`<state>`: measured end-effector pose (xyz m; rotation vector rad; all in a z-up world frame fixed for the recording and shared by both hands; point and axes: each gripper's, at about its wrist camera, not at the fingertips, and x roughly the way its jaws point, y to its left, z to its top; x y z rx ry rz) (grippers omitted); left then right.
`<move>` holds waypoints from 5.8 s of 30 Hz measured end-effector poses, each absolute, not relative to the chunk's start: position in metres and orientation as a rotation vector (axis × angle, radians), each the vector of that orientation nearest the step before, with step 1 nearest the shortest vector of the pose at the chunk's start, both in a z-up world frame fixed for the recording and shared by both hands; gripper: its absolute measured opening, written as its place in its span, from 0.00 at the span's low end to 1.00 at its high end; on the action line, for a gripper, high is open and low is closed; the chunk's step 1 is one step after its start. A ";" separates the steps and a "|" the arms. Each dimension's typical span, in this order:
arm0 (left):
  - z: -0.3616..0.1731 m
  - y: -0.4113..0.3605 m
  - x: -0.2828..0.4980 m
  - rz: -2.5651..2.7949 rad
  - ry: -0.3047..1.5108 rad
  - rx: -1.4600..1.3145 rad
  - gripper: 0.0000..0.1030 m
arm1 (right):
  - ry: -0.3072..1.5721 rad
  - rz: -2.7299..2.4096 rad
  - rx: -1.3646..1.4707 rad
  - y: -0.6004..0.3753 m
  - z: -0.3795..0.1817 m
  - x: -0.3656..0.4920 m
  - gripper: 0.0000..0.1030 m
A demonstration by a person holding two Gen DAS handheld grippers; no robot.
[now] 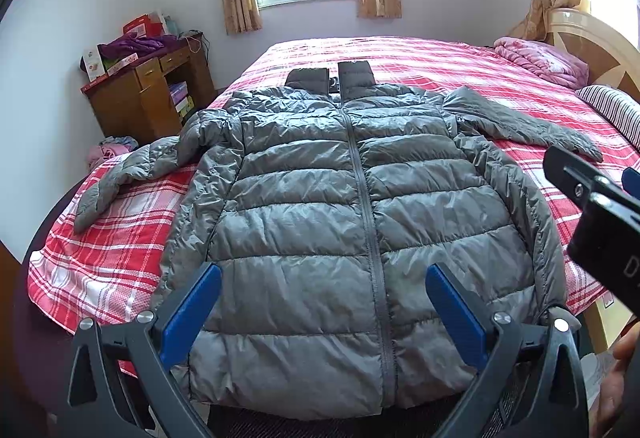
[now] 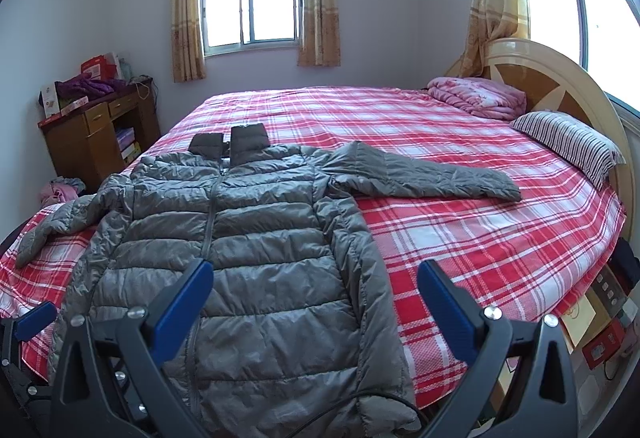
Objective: Fold large clothes
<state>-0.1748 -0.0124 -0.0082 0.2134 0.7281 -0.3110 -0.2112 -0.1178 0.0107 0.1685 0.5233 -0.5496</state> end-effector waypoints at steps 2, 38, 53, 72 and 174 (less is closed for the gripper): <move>-0.008 -0.012 -0.173 -0.309 0.731 0.211 0.99 | 0.521 -0.552 0.171 -0.118 0.011 -0.212 1.00; -0.047 0.089 0.071 0.012 0.790 0.165 0.99 | 0.489 -1.049 1.120 -0.570 -0.102 -0.181 0.92; -0.104 0.100 0.108 0.034 0.784 0.118 0.99 | 0.474 -0.713 0.183 -0.393 0.062 -0.044 0.06; -0.109 0.092 0.100 0.053 0.755 0.156 0.99 | 0.628 0.158 0.235 -0.167 -0.019 0.092 0.76; -0.051 -0.143 0.043 -0.646 0.723 0.241 0.27 | 0.825 -0.497 0.246 -0.354 -0.135 0.036 0.91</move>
